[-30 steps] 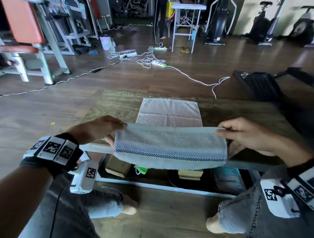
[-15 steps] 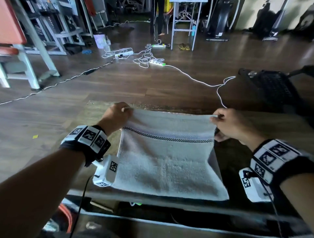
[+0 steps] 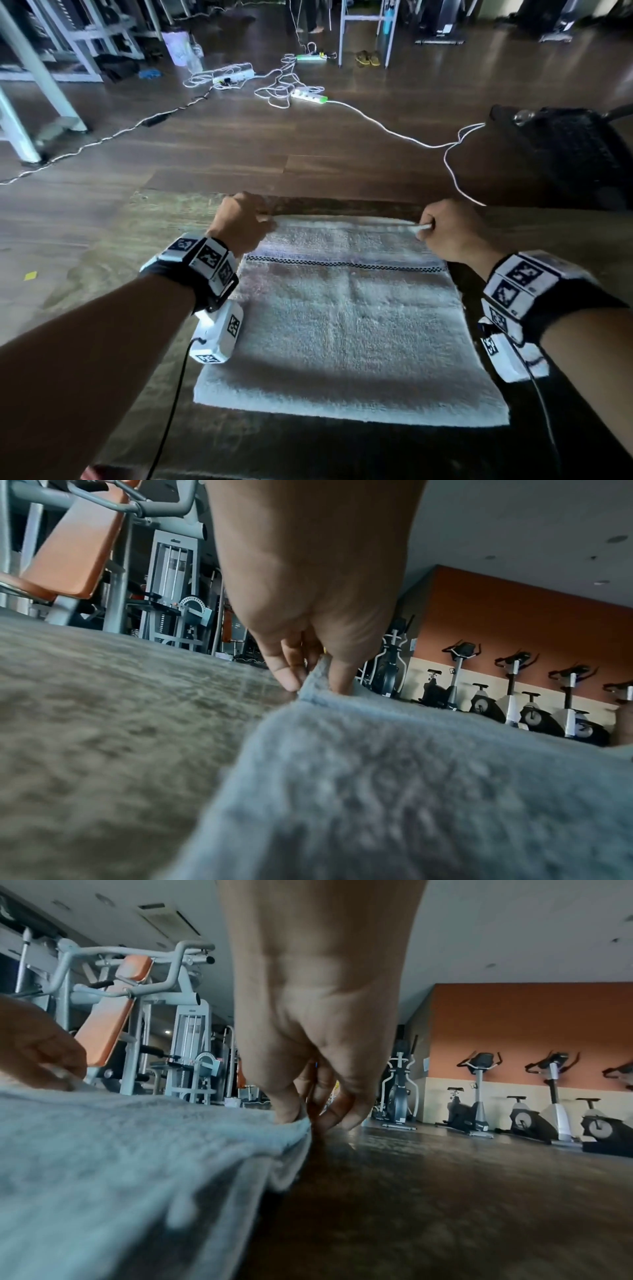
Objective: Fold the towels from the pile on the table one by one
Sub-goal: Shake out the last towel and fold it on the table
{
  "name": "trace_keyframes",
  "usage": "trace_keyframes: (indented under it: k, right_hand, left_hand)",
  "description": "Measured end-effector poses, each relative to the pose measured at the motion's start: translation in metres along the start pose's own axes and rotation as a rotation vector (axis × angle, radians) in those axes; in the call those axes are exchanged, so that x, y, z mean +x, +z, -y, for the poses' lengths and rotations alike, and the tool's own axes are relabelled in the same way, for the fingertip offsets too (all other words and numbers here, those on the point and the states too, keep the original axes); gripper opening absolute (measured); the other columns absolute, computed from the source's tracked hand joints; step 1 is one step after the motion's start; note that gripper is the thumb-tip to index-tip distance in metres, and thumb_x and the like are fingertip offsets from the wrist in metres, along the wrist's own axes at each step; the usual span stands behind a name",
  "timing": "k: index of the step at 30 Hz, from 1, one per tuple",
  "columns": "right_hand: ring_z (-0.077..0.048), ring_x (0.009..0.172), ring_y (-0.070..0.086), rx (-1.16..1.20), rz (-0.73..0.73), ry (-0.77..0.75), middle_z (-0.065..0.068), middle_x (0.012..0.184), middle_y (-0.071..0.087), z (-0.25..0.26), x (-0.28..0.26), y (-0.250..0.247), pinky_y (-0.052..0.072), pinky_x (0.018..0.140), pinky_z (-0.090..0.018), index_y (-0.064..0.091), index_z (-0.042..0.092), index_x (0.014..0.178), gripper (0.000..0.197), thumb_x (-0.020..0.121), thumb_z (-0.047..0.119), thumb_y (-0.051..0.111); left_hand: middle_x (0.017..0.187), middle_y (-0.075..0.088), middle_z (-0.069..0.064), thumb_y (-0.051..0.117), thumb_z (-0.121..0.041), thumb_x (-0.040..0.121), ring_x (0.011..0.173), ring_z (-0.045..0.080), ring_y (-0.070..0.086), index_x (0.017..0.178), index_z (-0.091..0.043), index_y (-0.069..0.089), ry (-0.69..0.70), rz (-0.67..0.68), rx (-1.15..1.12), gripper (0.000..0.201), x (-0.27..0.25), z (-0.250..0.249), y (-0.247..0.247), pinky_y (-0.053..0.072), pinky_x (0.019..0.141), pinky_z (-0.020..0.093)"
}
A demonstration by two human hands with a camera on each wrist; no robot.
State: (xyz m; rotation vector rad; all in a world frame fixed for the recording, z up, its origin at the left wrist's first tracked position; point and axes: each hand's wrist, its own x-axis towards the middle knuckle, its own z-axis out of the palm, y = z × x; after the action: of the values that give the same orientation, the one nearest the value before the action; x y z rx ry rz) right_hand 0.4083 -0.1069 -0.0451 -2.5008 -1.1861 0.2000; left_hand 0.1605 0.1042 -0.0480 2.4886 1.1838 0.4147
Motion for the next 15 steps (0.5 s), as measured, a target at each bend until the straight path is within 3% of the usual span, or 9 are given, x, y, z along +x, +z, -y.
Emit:
trace_keyframes:
  k: [2,5,7,10,12,15]
  right_hand:
    - [-0.016,0.070,0.062,0.013,0.011,0.018,-0.007,0.077,0.070,0.003,-0.007,-0.005,0.045,0.060,-0.026,0.069,0.008,0.069,0.016,0.084,0.008,0.074]
    - [-0.018,0.074,0.063,0.044,-0.050,-0.012,-0.006,0.080,0.069,0.008,-0.026,-0.016,0.043,0.064,-0.026,0.066,0.007,0.071,0.016,0.086,0.007,0.071]
    - [-0.013,0.069,0.058,0.097,-0.118,-0.055,-0.002,0.078,0.066,0.014,-0.047,-0.026,0.039,0.060,-0.023,0.065,0.010,0.074,0.014,0.086,0.007,0.072]
    - [-0.010,0.068,0.061,0.229,-0.143,-0.111,0.004,0.075,0.066,0.028,-0.091,-0.038,0.044,0.060,-0.024,0.066,0.012,0.079,0.011,0.086,0.010,0.074]
    - [-0.005,0.065,0.060,0.336,-0.143,-0.145,0.006,0.075,0.067,0.038,-0.124,-0.044,0.044,0.058,-0.020,0.068,0.015,0.081,0.009,0.085,0.011,0.076]
    - [-0.002,0.064,0.061,0.446,-0.085,-0.233,0.010,0.072,0.067,0.053,-0.165,-0.045,0.042,0.055,-0.014,0.070,0.018,0.080,0.012,0.082,0.010,0.079]
  left_hand:
    - [0.085,0.071,0.008,0.077,-0.016,0.082,0.066,0.018,0.064,0.092,-0.007,0.072,0.005,0.009,-0.052,0.015,-0.006,0.001,-0.008,0.048,0.044,0.011]
    - [0.080,0.070,0.005,0.080,-0.011,0.078,0.062,0.012,0.060,0.085,-0.006,0.071,0.013,-0.026,-0.082,0.012,-0.022,0.002,-0.022,0.042,0.046,0.006]
    - [0.076,0.068,0.004,0.082,-0.010,0.076,0.059,0.007,0.057,0.084,-0.006,0.071,-0.006,-0.020,-0.114,0.014,-0.036,0.002,-0.034,0.040,0.044,0.004]
    - [0.092,0.070,0.005,0.082,-0.012,0.076,0.069,0.013,0.061,0.090,-0.010,0.071,-0.006,0.094,-0.019,0.018,-0.063,0.001,-0.050,0.043,0.046,0.010]
    - [0.109,0.066,0.003,0.081,-0.013,0.076,0.086,0.013,0.056,0.100,-0.014,0.068,0.044,0.137,0.045,0.027,-0.086,-0.005,-0.055,0.040,0.061,0.013]
    - [0.107,0.061,-0.007,0.081,-0.018,0.077,0.085,0.011,0.057,0.103,-0.021,0.064,0.178,0.077,-0.131,0.032,-0.132,-0.036,-0.054,0.040,0.061,0.011]
